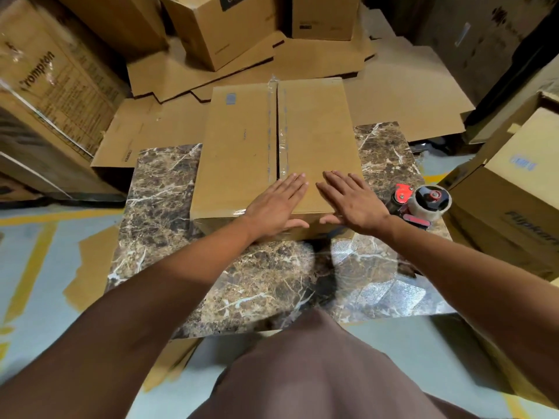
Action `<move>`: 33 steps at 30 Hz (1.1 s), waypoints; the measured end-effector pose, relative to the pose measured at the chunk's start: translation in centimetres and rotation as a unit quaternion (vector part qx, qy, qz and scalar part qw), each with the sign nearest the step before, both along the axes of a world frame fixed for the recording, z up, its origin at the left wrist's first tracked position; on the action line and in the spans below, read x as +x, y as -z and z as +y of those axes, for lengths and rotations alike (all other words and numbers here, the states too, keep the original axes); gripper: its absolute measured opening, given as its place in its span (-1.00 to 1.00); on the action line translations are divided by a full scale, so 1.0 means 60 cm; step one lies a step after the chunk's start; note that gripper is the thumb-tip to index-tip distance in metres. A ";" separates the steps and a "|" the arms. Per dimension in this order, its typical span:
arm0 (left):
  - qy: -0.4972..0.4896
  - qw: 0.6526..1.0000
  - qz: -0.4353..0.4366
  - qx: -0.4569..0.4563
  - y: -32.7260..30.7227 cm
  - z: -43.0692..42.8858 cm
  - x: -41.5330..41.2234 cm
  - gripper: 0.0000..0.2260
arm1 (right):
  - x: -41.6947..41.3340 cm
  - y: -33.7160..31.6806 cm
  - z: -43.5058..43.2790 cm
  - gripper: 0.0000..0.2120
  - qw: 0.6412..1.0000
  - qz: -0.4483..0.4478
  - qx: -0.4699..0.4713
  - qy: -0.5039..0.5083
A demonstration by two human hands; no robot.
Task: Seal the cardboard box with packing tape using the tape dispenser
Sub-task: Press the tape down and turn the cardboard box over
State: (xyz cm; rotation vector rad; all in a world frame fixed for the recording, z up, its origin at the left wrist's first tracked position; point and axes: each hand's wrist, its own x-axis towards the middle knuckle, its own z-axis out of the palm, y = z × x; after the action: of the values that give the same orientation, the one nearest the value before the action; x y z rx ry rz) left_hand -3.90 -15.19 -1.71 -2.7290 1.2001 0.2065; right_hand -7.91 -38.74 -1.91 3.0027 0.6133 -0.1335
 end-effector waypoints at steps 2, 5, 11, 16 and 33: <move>0.004 1.000 0.006 -0.006 0.000 0.009 -0.001 -0.18 | -0.001 0.000 -0.001 -0.05 1.000 0.002 -0.004 -0.009; 0.007 1.000 0.001 -0.025 0.002 0.036 -0.001 -0.25 | -0.003 -0.012 0.008 -0.12 1.000 -0.018 0.016 -0.005; -0.008 1.000 -0.005 -0.014 0.003 0.082 0.017 -0.28 | 0.015 -0.026 0.073 -0.17 0.996 -0.006 0.091 -0.012; -0.018 0.999 -0.028 -0.006 0.012 0.078 0.013 -0.24 | 0.017 0.001 0.083 -0.19 0.999 0.002 0.040 -0.036; 0.019 1.000 0.010 -0.016 0.001 0.101 0.021 -0.19 | 0.022 -0.018 0.096 0.07 0.999 0.029 0.018 -0.003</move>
State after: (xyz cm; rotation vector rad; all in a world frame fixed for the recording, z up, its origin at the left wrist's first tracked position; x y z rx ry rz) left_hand -2.65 -9.16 -1.80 -2.7345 1.2700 0.2136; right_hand -6.58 -32.98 -0.81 3.0398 0.6375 -0.2110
